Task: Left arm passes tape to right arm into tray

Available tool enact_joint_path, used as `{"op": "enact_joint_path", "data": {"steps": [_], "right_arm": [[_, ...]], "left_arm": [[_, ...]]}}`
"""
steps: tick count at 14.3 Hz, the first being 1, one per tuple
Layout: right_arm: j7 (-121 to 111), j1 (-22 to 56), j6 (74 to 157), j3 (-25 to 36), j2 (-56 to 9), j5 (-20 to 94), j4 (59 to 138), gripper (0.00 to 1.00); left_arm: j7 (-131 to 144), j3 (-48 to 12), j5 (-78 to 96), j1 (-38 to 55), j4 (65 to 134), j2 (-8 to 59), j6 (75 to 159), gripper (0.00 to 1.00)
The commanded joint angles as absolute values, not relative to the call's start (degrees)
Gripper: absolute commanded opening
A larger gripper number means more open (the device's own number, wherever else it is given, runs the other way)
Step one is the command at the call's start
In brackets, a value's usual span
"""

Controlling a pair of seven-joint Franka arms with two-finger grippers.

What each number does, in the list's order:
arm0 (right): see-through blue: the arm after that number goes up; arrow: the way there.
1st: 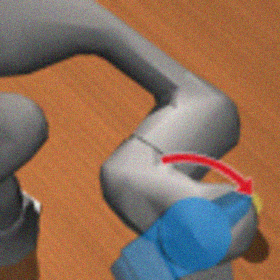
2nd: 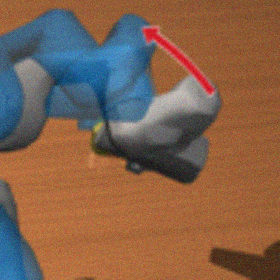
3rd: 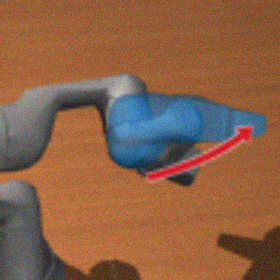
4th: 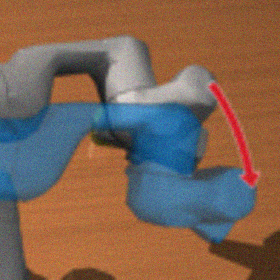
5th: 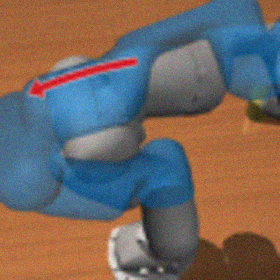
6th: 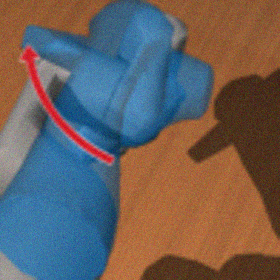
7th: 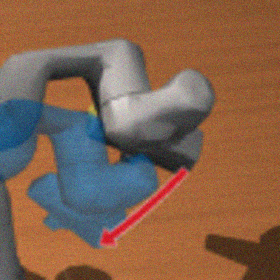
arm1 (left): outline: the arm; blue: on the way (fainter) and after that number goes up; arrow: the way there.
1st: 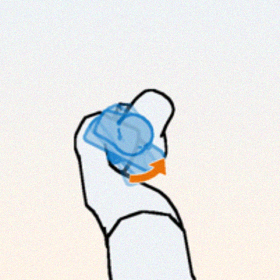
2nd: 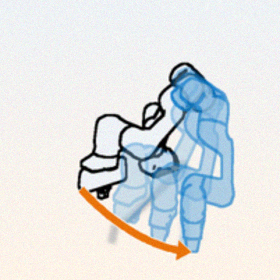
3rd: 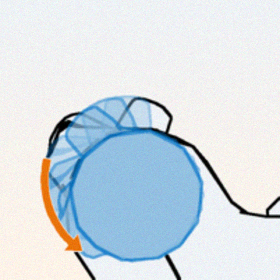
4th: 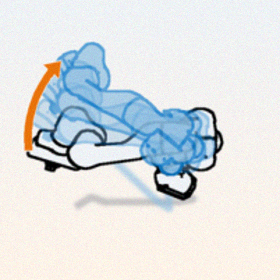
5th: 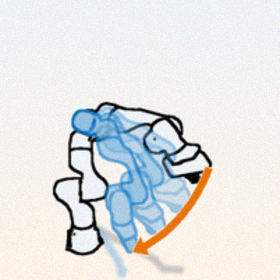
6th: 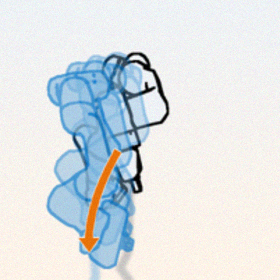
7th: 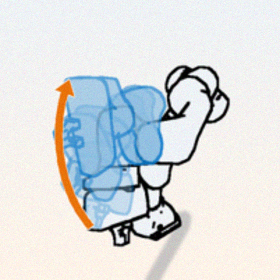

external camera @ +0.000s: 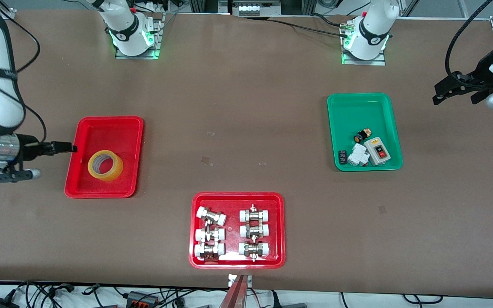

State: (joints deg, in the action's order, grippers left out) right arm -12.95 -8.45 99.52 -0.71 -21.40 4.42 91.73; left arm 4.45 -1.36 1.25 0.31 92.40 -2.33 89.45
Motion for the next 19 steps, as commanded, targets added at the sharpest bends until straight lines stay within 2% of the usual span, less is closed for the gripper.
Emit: {"op": "enact_joint_path", "data": {"steps": [1, 3, 6, 9, 13, 16, 19], "right_arm": [[-5.0, -3.8, 93.6, -0.7, -18.3, 0.4, 86.1, 1.0], [-3.5, -2.4, 88.1, -0.7, -18.1, -0.4, 80.4, 1.0], [-4.1, -2.5, 86.8, -0.5, -18.2, -0.9, 74.8, 1.0], [-3.4, -2.8, 87.8, -0.1, -17.9, -0.8, 74.6, 1.0], [-3.3, -2.1, 93.7, 0.2, -17.1, -0.7, 74.8, 1.0], [-3.2, 0.6, 96.9, 2.8, -14.6, -1.1, 78.6, 1.0], [-3.2, 3.1, 97.1, 6.2, -14.2, -1.0, 79.1, 1.0]], "left_arm": [[5.0, -1.2, 2.1, 0.3, 91.5, -2.1, 88.9, 1.0], [5.0, -1.2, 2.2, 0.3, 91.5, -2.1, 88.9, 1.0], [5.0, -1.2, 2.1, 0.3, 91.5, -2.1, 88.9, 1.0], [5.1, -1.2, 2.2, 0.3, 91.5, -2.1, 88.8, 1.0], [5.0, -1.2, 2.2, 0.3, 91.5, -2.1, 88.8, 1.0], [5.0, -1.2, 2.2, 0.2, 91.5, -2.1, 88.8, 1.0], [5.0, -1.2, 2.2, 0.2, 91.5, -2.1, 88.8, 1.0]]}}
